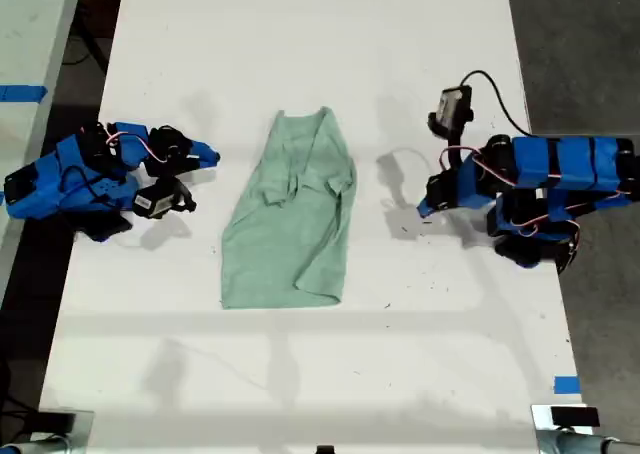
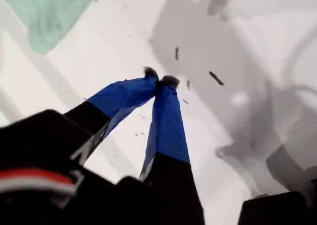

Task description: Fold t shirt

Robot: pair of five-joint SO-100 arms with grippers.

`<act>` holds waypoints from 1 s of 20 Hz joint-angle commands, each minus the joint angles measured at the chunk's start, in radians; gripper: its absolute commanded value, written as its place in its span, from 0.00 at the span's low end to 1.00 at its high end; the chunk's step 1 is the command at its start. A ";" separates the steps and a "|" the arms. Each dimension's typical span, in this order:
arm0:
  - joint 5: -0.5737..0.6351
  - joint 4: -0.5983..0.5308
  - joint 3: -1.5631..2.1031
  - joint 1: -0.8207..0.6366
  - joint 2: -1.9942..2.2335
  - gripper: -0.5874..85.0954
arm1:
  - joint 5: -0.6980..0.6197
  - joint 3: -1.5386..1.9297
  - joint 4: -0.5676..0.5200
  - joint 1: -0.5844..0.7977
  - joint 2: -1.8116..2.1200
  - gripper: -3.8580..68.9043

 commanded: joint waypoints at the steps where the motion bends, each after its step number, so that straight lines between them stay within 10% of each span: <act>1: -0.002 -0.003 0.044 0.002 0.006 0.00 | 0.003 0.356 -0.120 0.049 0.261 0.08; 6: -0.002 -0.003 0.044 0.118 0.005 0.03 | -0.123 0.684 0.035 0.147 0.942 0.08; 20: 0.011 -0.003 0.044 0.310 0.005 0.14 | -0.141 0.686 0.035 0.129 0.923 0.08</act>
